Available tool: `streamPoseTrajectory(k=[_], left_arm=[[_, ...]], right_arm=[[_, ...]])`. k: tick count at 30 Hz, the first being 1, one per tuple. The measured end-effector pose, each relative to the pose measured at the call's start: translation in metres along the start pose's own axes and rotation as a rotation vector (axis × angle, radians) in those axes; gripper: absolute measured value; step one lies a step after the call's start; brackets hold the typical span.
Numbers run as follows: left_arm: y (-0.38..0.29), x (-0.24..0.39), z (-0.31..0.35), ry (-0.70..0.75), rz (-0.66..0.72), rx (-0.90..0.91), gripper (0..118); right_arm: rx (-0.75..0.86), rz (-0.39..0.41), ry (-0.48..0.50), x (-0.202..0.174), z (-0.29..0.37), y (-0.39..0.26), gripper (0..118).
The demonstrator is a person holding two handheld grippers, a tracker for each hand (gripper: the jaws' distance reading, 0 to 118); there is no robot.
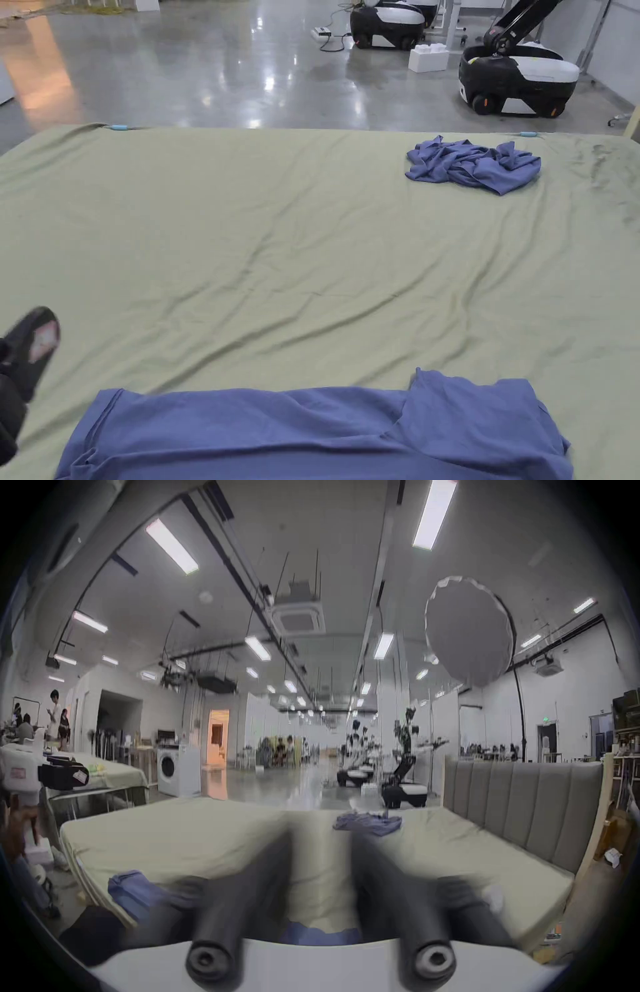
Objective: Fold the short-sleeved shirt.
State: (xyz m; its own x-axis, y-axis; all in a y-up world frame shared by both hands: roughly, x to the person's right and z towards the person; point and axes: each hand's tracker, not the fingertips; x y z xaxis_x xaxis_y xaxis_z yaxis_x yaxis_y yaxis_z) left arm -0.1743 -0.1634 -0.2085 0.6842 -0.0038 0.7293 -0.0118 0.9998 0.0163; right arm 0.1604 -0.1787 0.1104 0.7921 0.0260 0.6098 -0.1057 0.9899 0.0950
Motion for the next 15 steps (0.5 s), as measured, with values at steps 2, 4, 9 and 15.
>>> streamPoseTrajectory(k=[2,4,9,15], left_arm=[[0.004,0.017,0.017,0.095,-0.012,0.089,0],[0.011,0.014,0.020,-0.052,0.063,0.021,0],[-0.013,0.003,0.009,0.015,0.053,-0.047,0],[-0.066,-0.118,-0.084,-0.160,0.492,-0.456,78]], right_arm=[[-0.018,-0.002,-0.011,-0.013,0.005,0.002,2],[-0.109,-0.039,0.026,-0.020,0.000,-0.001,2],[-0.153,-0.024,0.064,-0.020,-0.004,-0.014,2],[-0.283,-0.123,0.133,-0.016,-0.016,-0.033,2]])
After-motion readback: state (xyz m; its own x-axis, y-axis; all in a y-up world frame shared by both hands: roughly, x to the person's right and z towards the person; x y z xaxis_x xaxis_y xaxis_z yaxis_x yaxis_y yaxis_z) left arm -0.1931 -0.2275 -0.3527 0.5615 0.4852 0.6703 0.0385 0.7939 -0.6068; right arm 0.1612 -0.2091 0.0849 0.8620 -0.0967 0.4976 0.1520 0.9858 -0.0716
